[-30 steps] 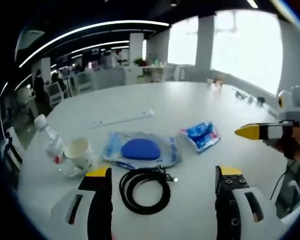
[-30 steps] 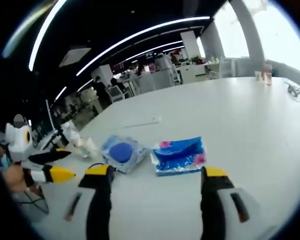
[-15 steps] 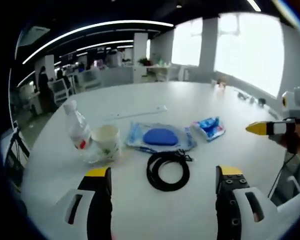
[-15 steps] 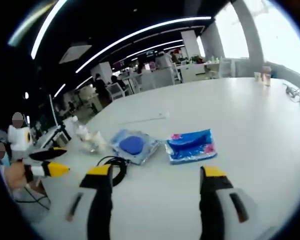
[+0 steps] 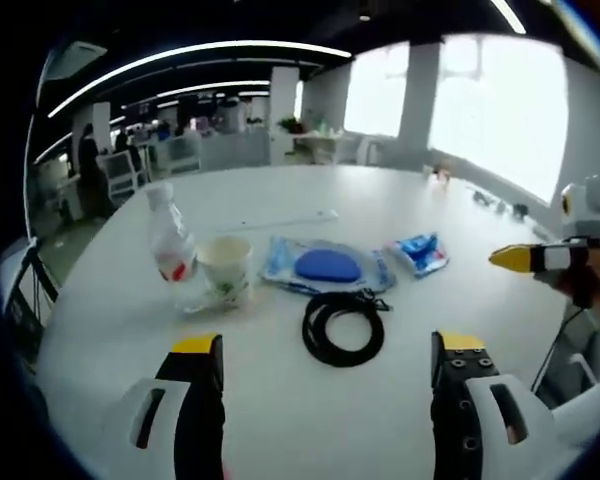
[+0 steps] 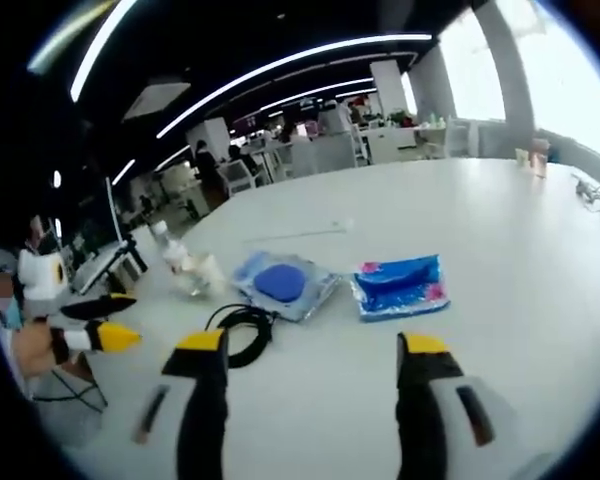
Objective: Arrange the tabletop items into an orderly group along one side of the table until the central work area is clear of visible clutter.
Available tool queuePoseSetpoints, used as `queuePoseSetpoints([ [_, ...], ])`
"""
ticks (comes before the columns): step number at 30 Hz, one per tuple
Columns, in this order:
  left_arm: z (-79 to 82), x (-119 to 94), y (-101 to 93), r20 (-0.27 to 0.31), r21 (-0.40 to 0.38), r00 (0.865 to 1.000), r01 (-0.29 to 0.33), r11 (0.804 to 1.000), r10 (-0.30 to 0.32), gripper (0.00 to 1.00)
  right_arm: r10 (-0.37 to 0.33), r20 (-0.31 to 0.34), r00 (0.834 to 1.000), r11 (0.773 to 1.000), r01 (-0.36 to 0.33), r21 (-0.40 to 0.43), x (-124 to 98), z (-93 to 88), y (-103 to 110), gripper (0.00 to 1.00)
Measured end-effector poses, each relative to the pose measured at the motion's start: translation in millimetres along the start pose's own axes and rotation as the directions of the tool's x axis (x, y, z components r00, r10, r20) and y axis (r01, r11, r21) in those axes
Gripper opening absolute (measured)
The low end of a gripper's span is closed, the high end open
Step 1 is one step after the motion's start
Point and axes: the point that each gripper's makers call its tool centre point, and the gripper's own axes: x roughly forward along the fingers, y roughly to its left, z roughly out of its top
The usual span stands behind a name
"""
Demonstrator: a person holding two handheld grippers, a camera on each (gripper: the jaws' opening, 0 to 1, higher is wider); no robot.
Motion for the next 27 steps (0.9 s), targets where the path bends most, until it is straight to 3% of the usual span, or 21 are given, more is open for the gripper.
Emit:
queuePoseSetpoints([
  [6, -11.8, -6, 6.9, -0.013, -0.014, 1.0, -0.01, 1.0, 0.01, 0.81, 0.03, -0.008, 1.0, 0.999, -0.03, -0.011, 6, 0.8, 14, 0.65],
  [20, -13.8, -22, 16.3, -0.001, -0.044, 0.999, -0.033, 0.998, 0.033, 0.82, 0.099, -0.068, 0.993, 0.994, -0.101, -0.035, 25, -7.0, 37, 0.62],
  [27, -19.0, -43, 26.2, -0.002, -0.059, 0.998, -0.059, 0.997, 0.059, 0.82, 0.136, -0.108, 0.985, 0.987, -0.144, -0.069, 45, -8.2, 50, 0.62],
])
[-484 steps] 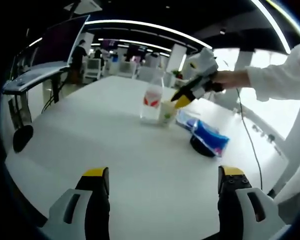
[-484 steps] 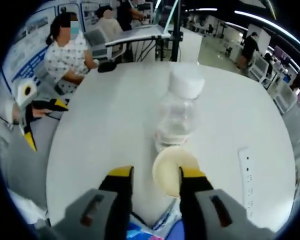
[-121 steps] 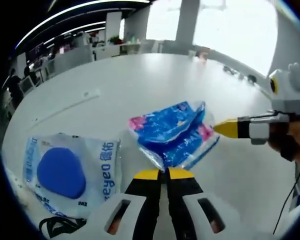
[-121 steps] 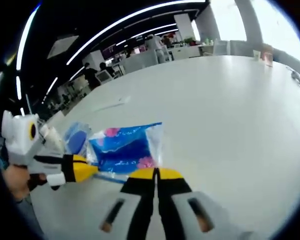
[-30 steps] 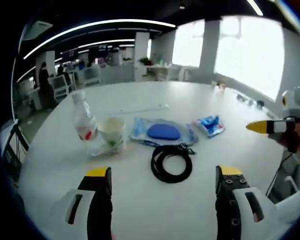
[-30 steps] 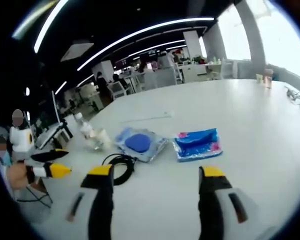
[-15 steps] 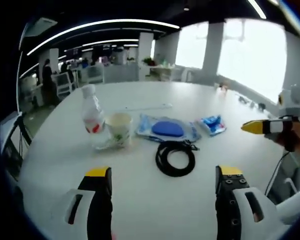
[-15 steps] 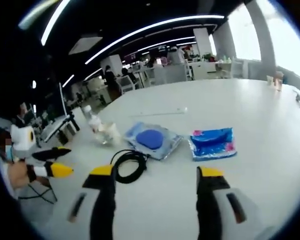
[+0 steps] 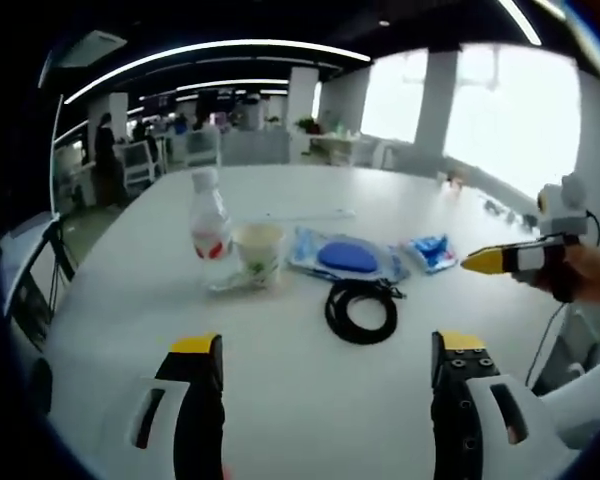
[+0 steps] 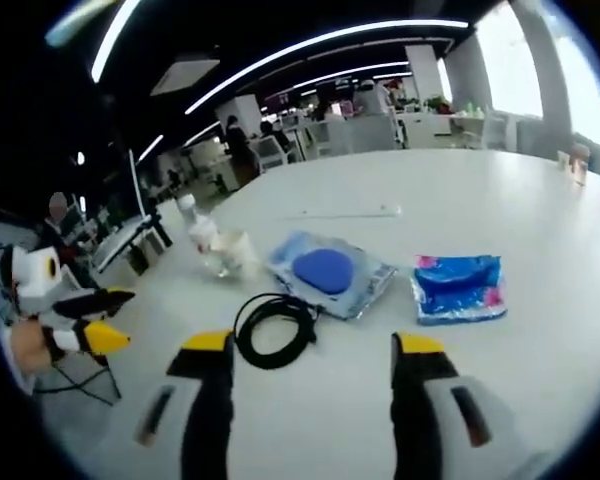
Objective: Arrange the tabletop items into an orderly group along one side of the table until the central work area is clear of visible clutter.
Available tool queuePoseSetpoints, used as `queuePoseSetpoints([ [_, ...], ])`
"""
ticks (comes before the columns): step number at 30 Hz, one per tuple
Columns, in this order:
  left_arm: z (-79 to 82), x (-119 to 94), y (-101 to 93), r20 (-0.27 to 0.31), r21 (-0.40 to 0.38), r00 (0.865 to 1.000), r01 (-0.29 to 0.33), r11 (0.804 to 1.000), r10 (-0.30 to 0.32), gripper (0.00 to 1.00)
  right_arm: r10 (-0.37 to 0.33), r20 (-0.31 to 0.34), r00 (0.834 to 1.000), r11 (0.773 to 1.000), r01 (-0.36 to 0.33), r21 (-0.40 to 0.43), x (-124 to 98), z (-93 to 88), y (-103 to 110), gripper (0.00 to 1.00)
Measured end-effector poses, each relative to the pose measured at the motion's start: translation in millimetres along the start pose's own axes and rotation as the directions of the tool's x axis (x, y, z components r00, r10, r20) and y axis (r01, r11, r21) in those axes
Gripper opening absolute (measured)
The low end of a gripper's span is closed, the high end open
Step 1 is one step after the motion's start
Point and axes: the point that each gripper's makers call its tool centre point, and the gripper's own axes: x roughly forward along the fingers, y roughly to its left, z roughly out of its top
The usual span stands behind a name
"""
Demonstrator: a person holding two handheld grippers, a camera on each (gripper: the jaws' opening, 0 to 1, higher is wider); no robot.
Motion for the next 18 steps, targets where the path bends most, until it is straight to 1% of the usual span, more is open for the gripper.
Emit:
queuePoseSetpoints([
  [5, -5.0, -13, 7.2, -0.008, -0.019, 1.0, -0.003, 1.0, 0.003, 0.85, 0.023, -0.031, 0.999, 1.0, -0.023, -0.013, 18, -3.9, 4, 0.6],
  [8, -8.1, -23, 11.5, -0.01, -0.024, 1.0, -0.01, 1.0, 0.009, 0.85, 0.054, -0.077, 0.996, 0.998, -0.057, -0.028, 30, -11.9, 9, 0.59],
  [9, -10.1, -27, 14.2, -0.013, -0.02, 1.0, -0.018, 1.0, 0.018, 0.85, 0.064, -0.102, 0.993, 0.997, -0.069, -0.046, 36, -15.5, 11, 0.59],
  [11, -14.0, -33, 18.9, -0.019, -0.018, 0.999, -0.034, 0.999, 0.033, 0.85, 0.074, -0.113, 0.991, 0.996, -0.08, -0.05, 44, -16.1, 13, 0.58],
  [15, -23.1, -45, 29.3, -0.029, -0.043, 0.998, -0.059, 0.997, 0.058, 0.87, 0.097, -0.137, 0.986, 0.994, -0.103, -0.042, 57, -17.5, 17, 0.58],
  [17, -26.9, -48, 34.0, -0.033, -0.052, 0.997, -0.07, 0.996, 0.068, 0.89, 0.103, -0.154, 0.983, 0.993, -0.111, -0.048, 63, -19.1, 19, 0.57],
  [18, -28.3, -51, 37.0, -0.034, -0.056, 0.996, -0.08, 0.995, 0.078, 0.89, 0.105, -0.172, 0.98, 0.992, -0.114, -0.046, 66, -21.5, 19, 0.56],
])
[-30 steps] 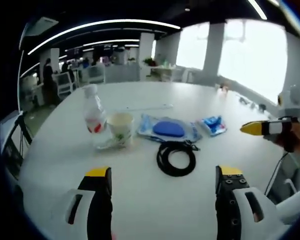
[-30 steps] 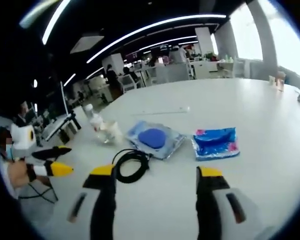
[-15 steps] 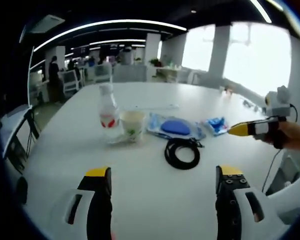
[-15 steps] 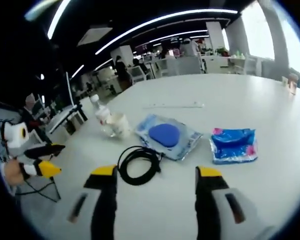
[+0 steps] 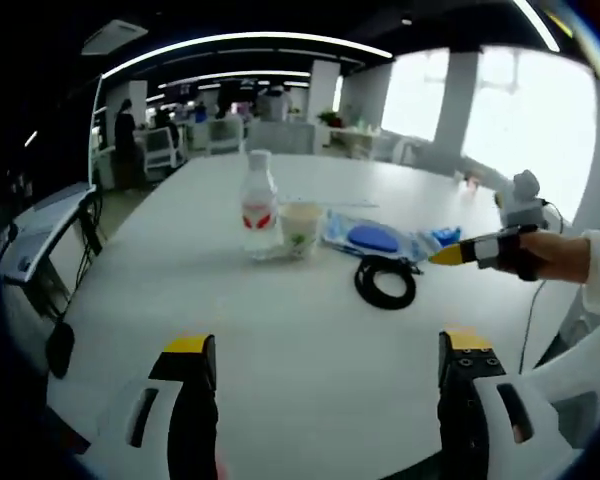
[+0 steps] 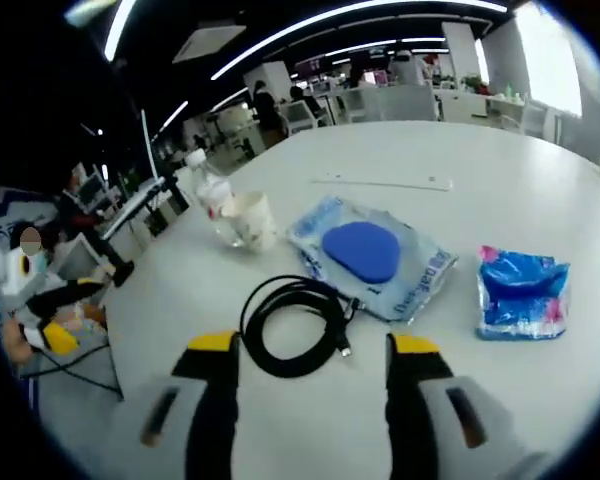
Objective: Arrange the tabletop items into an orderly group along one side of the table until the central work area is clear of visible clutter.
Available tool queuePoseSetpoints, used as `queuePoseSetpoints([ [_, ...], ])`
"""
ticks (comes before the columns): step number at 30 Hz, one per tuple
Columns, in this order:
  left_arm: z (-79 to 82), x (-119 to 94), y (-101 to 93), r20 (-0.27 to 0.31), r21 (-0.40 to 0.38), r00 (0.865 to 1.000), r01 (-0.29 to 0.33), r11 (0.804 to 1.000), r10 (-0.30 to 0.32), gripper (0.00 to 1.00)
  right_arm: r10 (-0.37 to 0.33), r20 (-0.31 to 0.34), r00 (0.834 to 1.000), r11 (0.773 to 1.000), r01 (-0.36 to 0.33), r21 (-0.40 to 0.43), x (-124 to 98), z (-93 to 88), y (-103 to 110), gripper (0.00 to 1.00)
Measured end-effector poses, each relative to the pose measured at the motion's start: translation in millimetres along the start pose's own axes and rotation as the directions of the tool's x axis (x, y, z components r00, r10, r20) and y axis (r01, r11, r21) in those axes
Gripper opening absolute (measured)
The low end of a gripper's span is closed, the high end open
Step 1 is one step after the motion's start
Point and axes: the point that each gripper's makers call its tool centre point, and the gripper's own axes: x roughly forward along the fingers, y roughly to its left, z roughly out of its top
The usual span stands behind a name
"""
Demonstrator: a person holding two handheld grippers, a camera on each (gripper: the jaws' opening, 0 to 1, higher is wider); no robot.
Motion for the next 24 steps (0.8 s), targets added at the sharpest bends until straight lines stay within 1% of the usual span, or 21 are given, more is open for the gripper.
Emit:
queuePoseSetpoints([
  [1, -0.6, -2, 1.8, 0.0, -0.002, 1.0, -0.005, 1.0, 0.005, 0.89, 0.0, -0.014, 1.0, 1.0, 0.0, 0.007, 3, -1.6, -1, 0.56],
  [5, -1.7, -7, 7.1, 0.007, -0.015, 1.0, -0.019, 1.0, 0.02, 0.89, 0.005, -0.036, 0.999, 0.999, -0.003, 0.051, 16, -2.5, -3, 0.54],
  [7, -2.6, -9, 7.6, 0.013, -0.015, 1.0, -0.018, 1.0, 0.018, 0.9, 0.001, -0.056, 0.998, 0.998, 0.002, 0.061, 24, -5.2, -6, 0.52],
  [9, -5.8, -11, 5.8, 0.008, -0.011, 1.0, -0.011, 1.0, 0.011, 0.91, -0.002, -0.077, 0.997, 0.998, 0.007, 0.064, 32, -8.4, -6, 0.52],
  [11, -8.8, -13, 6.5, 0.009, -0.023, 1.0, -0.012, 1.0, 0.013, 0.91, -0.006, -0.093, 0.996, 0.998, 0.012, 0.063, 37, -11.1, -7, 0.51],
  [13, -11.3, -15, 6.1, 0.01, -0.036, 1.0, -0.007, 0.999, 0.007, 0.91, -0.027, -0.098, 0.995, 0.997, 0.034, 0.069, 41, -12.4, -10, 0.49],
  [14, -12.1, -15, 6.0, 0.01, -0.04, 1.0, -0.007, 0.999, 0.008, 0.91, -0.05, -0.093, 0.994, 0.994, 0.058, 0.088, 42, -12.4, -11, 0.48],
  [16, -14.0, -18, 5.2, 0.011, -0.046, 1.0, -0.002, 0.999, 0.002, 0.91, -0.056, -0.08, 0.995, 0.992, 0.065, 0.11, 46, -11.5, -10, 0.48],
  [20, -18.5, -22, 0.3, 0.02, -0.044, 1.0, 0.023, 0.999, -0.023, 0.91, -0.061, -0.099, 0.993, 0.991, 0.072, 0.111, 56, -17.3, -9, 0.46],
  [21, -20.2, -23, -1.0, 0.02, -0.044, 0.999, 0.029, 0.999, -0.028, 0.91, -0.067, -0.083, 0.994, 0.993, 0.074, 0.087, 58, -17.1, -8, 0.44],
  [22, -23.2, -25, -3.1, 0.02, -0.045, 0.999, 0.037, 0.998, -0.036, 0.91, -0.074, -0.084, 0.994, 0.993, 0.081, 0.086, 58, -19.1, -5, 0.43],
  [23, -25.2, -26, -4.6, 0.019, -0.047, 0.999, 0.042, 0.998, -0.041, 0.91, -0.08, -0.089, 0.993, 0.993, 0.087, 0.074, 60, -19.4, -7, 0.43],
  [24, -28.5, -27, -5.3, 0.02, -0.05, 0.999, 0.048, 0.998, -0.047, 0.91, -0.09, -0.092, 0.992, 0.994, 0.095, 0.05, 62, -20.4, -7, 0.43],
])
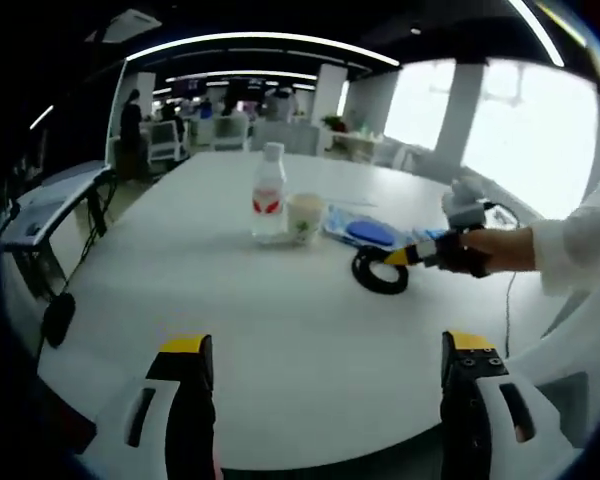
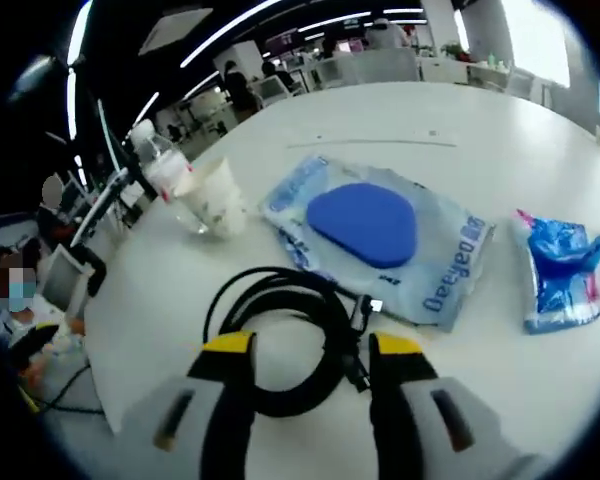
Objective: Arrange the tabletop items into an orderly group along one side of the table until the central work area is clear of visible clutter.
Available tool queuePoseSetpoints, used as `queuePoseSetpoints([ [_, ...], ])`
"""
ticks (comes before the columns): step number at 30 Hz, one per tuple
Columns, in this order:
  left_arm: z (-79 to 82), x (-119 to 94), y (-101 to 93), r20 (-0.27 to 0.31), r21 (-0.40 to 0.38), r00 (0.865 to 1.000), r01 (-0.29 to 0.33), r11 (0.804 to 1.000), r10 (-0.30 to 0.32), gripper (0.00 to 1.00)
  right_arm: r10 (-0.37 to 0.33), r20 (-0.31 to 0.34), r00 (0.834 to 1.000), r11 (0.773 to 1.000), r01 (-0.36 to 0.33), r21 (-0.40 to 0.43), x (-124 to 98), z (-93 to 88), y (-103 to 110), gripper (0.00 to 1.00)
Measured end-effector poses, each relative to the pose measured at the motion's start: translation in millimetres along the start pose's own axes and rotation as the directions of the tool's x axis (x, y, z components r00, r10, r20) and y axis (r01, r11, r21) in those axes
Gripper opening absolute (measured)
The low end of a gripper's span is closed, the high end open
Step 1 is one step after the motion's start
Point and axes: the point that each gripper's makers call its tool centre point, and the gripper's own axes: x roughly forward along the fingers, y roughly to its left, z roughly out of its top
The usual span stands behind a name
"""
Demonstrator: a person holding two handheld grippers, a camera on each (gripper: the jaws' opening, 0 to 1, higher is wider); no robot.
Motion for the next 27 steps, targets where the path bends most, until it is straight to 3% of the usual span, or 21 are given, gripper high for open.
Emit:
queuePoseSetpoints([
  [4, -8.2, -3, -1.6, -0.009, -0.014, 1.0, 0.001, 1.0, -0.001, 0.9, -0.046, -0.019, 0.999, 0.995, 0.044, -0.091, 1, -1.9, -5, 0.36],
  [8, -11.9, -5, 4.4, 0.006, -0.064, 1.0, -0.018, 0.998, 0.018, 0.9, -0.065, -0.018, 0.998, 0.992, 0.062, -0.109, 5, 0.2, -9, 0.32],
  [11, -15.0, -7, 3.7, 0.014, -0.086, 1.0, -0.026, 0.996, 0.027, 0.9, -0.116, -0.017, 0.993, 0.969, 0.109, -0.221, 6, 1.1, -20, 0.23],
  [13, -19.0, -7, 0.9, 0.01, -0.087, 1.0, -0.026, 0.996, 0.027, 0.9, -0.122, -0.007, 0.993, 0.966, 0.117, -0.232, 8, 3.4, -23, 0.19],
  [15, -26.3, -6, -1.6, -0.025, -0.085, 0.999, -0.024, 0.996, 0.022, 0.89, -0.115, -0.002, 0.993, 0.975, 0.113, -0.192, 8, 5.6, -22, 0.17],
  [18, -20.5, -4, -2.8, 0.0, -0.07, 1.0, -0.027, 0.997, 0.027, 0.89, -0.116, -0.001, 0.993, 0.972, 0.113, -0.208, 9, 6.6, -24, 0.13],
  [19, -19.1, -3, -4.7, 0.018, -0.117, 1.0, -0.023, 0.993, 0.025, 0.89, -0.114, 0.001, 0.993, 0.972, 0.112, -0.206, 8, 6.5, -23, 0.12],
  [27, -21.6, -2, 2.4, 0.027, -0.158, 0.998, -0.054, 0.986, 0.059, 0.88, -0.096, -0.008, 0.995, 0.99, 0.095, -0.105, 2, 4.0, -23, 0.08],
])
